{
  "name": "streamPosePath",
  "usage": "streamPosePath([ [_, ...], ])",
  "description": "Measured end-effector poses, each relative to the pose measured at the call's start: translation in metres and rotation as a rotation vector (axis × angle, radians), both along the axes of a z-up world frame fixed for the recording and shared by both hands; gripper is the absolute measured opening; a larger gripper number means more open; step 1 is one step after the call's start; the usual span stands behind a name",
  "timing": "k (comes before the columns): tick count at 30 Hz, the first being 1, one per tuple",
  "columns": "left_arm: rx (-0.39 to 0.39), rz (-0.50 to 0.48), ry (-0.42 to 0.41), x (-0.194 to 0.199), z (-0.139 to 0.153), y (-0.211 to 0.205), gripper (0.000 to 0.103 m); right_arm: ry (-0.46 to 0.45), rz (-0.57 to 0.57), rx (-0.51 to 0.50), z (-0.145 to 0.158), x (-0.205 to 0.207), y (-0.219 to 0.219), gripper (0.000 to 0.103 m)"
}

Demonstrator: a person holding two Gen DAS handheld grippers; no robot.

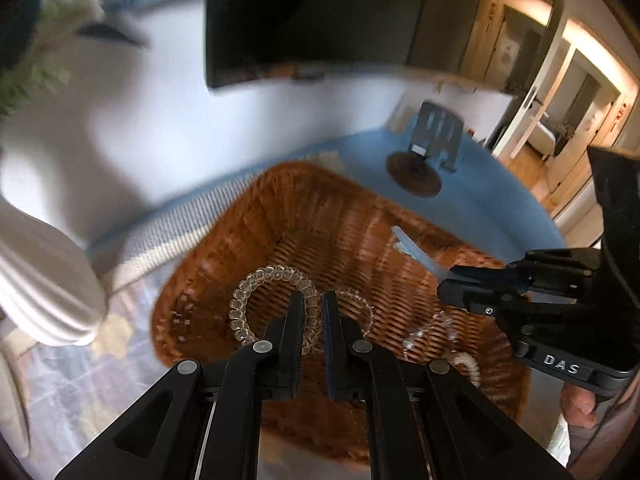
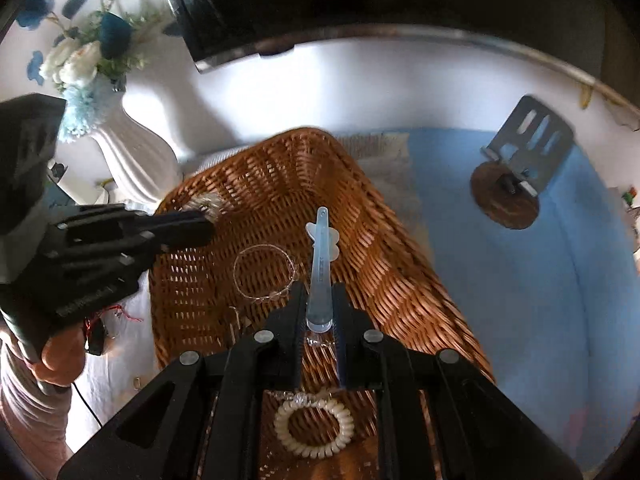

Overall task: Organize jewelry
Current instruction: 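Carry both items into the wicker basket and open both tools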

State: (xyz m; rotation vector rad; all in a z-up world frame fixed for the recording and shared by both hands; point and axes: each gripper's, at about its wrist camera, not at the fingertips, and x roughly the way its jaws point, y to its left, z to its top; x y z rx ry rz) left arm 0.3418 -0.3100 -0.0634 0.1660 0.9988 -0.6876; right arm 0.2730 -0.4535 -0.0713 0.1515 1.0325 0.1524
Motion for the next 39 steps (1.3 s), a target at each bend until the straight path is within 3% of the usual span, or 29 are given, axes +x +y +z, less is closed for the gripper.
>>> streamPosePath([
  [10,0.054,0.017,-0.014,0.003,-0.018,-0.017,0.009,0.05,0.039,0.008,-0.021,0.011,0.004,0.014],
  [16,0.023,0.018,-0.016,-0.011,0.0,0.0,0.023,0.032,0.007,0.039,-0.011,0.0,-0.006,0.02],
  [22,-0.064,0.031,-0.055,-0.043,0.035,0.043,0.028,-0.029,-0.01,-0.015,0.022,-0.037,0.017,0.021],
  [25,-0.108,0.047,-0.07,-0.066,0.048,0.071,0.028,-0.099,-0.006,-0.073,0.043,-0.067,0.044,0.027],
  [29,-0.245,0.052,-0.02,-0.101,0.055,0.12,0.028,-0.181,0.007,-0.16,0.065,-0.108,0.086,0.033],
  [39,-0.256,0.078,-0.115,-0.173,0.078,0.203,0.028,-0.29,0.066,-0.218,0.104,-0.173,0.17,0.034],
])
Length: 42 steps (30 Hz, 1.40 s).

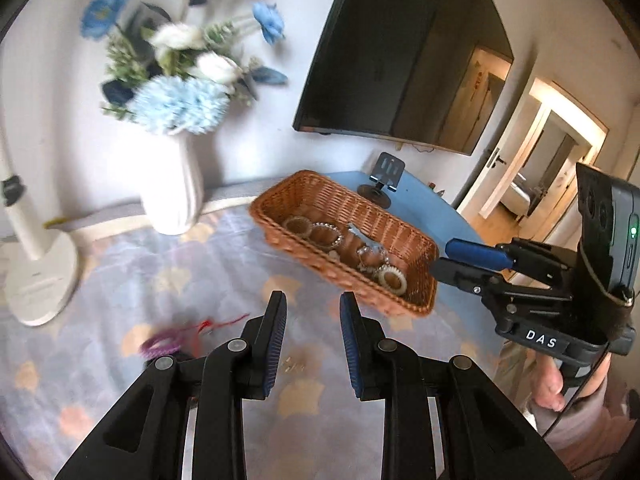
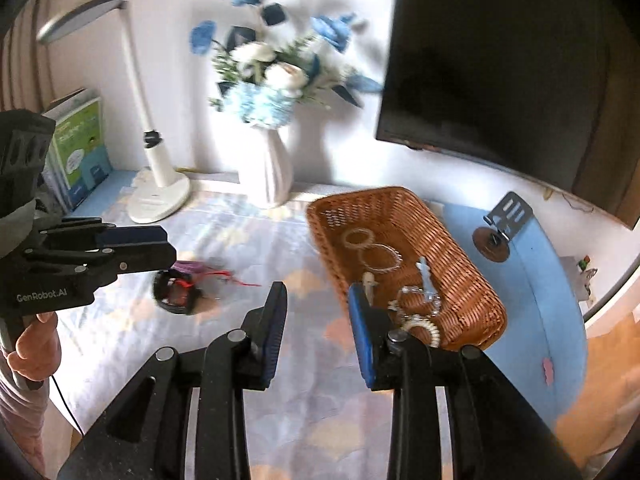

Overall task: Organize jewelry
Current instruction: 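Grasp the black watch with the left tool while the right tool reaches toward the gold ring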

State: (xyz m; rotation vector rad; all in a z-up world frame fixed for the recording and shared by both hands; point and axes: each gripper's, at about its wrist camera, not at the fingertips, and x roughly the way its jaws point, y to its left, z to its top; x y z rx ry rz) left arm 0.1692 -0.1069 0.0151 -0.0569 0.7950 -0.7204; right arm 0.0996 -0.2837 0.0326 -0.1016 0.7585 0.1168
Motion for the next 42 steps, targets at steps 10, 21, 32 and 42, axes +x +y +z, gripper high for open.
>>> streamPosePath([
  [10,-0.016,0.078,-0.065,-0.04,0.006,0.082,0.06,0.026,0.063,0.041,-0.002,-0.017,0.05,0.035],
  [21,-0.018,0.22,0.094,-0.01,-0.054,0.136,0.06,0.186,0.092,0.155,-0.054,0.011,0.077,0.035],
  [32,0.235,-0.019,0.098,0.043,-0.075,0.087,0.06,0.333,0.031,0.216,-0.118,0.03,0.044,0.035],
  [42,0.489,-0.207,0.051,0.076,-0.094,0.012,0.06,0.305,0.099,0.15,-0.125,0.059,0.052,0.035],
])
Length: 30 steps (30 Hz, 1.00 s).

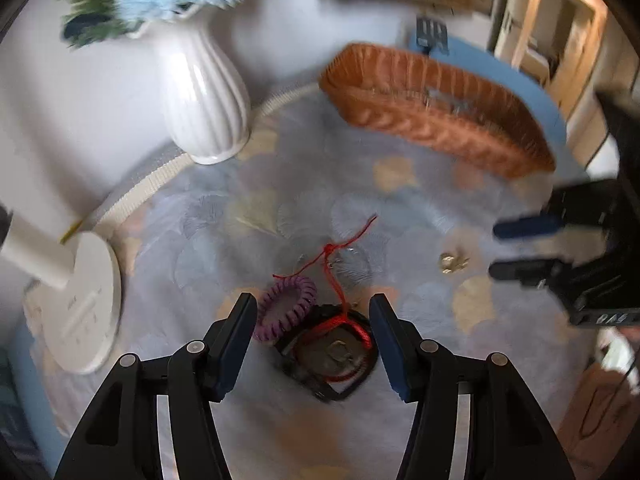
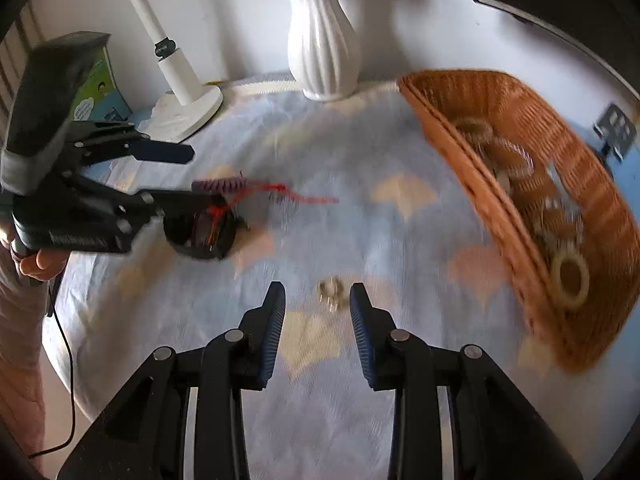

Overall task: Organize jewelry
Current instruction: 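Grasp the black watch with the left tool while the right tool reaches toward the gold ring, then lift the purple coil tie with the left tool while the right tool grasps the red string loop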

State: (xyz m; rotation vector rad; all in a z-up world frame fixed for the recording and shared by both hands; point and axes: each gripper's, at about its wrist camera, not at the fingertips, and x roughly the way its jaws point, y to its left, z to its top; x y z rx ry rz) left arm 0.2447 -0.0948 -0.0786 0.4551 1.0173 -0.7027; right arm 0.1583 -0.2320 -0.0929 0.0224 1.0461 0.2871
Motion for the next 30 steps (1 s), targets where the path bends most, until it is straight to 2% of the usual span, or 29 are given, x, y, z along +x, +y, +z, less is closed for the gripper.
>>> streamPosePath([
  [5,0.013,-0.032,0.069,0.018,-0.011,-0.004,0.057,0.011,0.031,0.013,-0.007,0.017,0.002,0.035],
  [8,0.03,-0.03,0.137,0.03,-0.027,-0.004,0.044,0.018,0.038,0.024,-0.012,0.025,0.003,0.035],
  [10,-0.025,-0.027,0.17,0.035,-0.028,-0.001,0.035,0.023,0.042,0.037,-0.015,0.03,0.004,0.035],
  [11,-0.06,-0.016,0.183,0.039,-0.028,0.004,0.026,0.023,0.046,0.038,-0.016,0.033,0.005,0.035],
  [12,-0.081,-0.001,0.186,0.042,-0.029,0.008,0.022,0.023,0.049,0.035,-0.017,0.035,0.006,0.035],
  [15,-0.156,0.045,0.239,0.054,-0.035,0.022,0.022,0.03,0.066,0.03,-0.023,0.041,0.013,0.035],
  [19,-0.221,0.12,0.268,0.066,-0.04,0.043,0.022,0.041,0.083,0.025,-0.029,0.046,0.021,0.035],
  [22,-0.197,0.216,0.246,0.075,-0.046,0.06,0.021,0.048,0.089,0.024,-0.034,0.049,0.027,0.035],
  [24,-0.241,0.27,0.275,0.081,-0.051,0.078,0.02,0.048,0.092,0.023,-0.035,0.051,0.029,0.035],
  [26,-0.245,0.308,0.256,0.079,-0.05,0.092,0.016,0.047,0.098,0.019,-0.036,0.053,0.03,0.035],
  [30,-0.257,0.29,0.246,0.064,-0.043,0.101,0.019,0.004,0.12,0.004,-0.023,0.063,0.033,0.035],
])
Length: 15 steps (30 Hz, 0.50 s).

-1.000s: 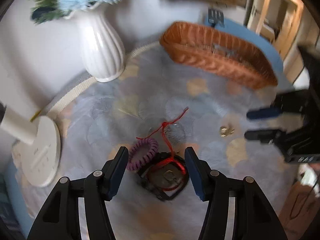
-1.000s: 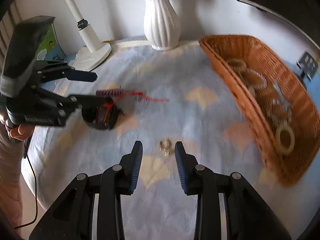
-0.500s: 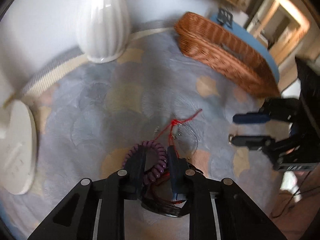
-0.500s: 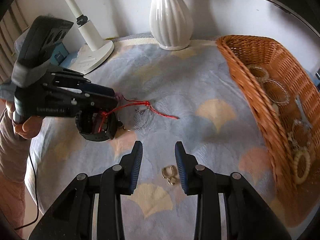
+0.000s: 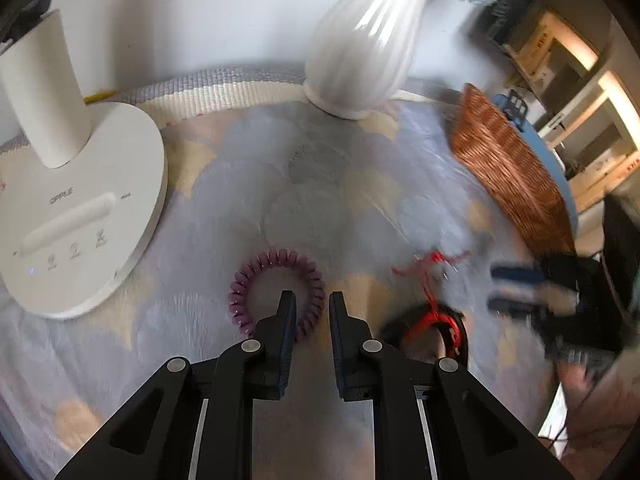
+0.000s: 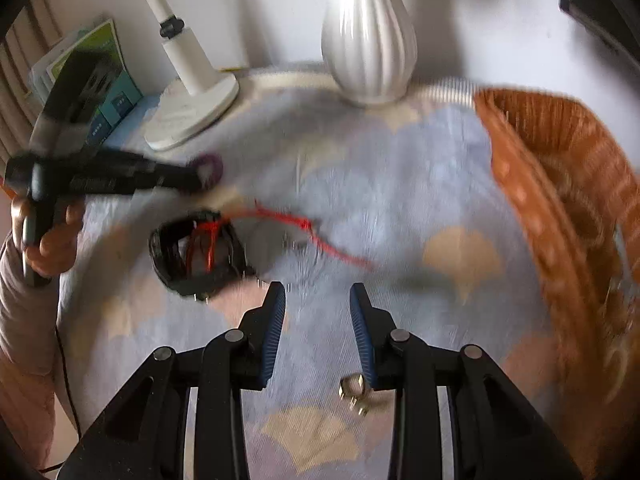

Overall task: Organize jewelry
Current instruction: 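Lift the purple coil tie with the left tool while the right tool grasps the red string loop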

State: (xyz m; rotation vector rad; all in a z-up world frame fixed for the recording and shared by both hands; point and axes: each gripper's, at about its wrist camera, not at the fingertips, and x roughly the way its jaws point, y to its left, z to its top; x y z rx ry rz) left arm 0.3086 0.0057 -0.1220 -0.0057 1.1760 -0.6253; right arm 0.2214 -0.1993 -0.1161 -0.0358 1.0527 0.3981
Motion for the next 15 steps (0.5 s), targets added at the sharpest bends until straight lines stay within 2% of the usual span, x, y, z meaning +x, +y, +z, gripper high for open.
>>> streamPosePath([
  [3,0.059,0.022,-0.063,-0.011,0.004,0.0,0.02,-0.025,0.06,0.003,0.006,0.017,0.008,0.035],
  [5,0.078,0.04,-0.098,-0.013,0.006,0.003,0.02,-0.029,0.1,-0.032,0.004,0.024,0.013,0.035],
  [7,0.071,0.053,-0.125,-0.015,0.008,0.006,0.02,-0.025,0.146,-0.093,-0.005,0.032,0.022,0.035],
  [12,0.013,0.073,-0.143,-0.01,0.01,0.013,0.02,-0.037,0.245,-0.142,-0.015,0.039,0.044,0.035],
  [15,0.021,0.1,-0.15,-0.008,0.009,0.02,0.021,-0.05,0.285,-0.171,-0.02,0.042,0.054,0.035],
])
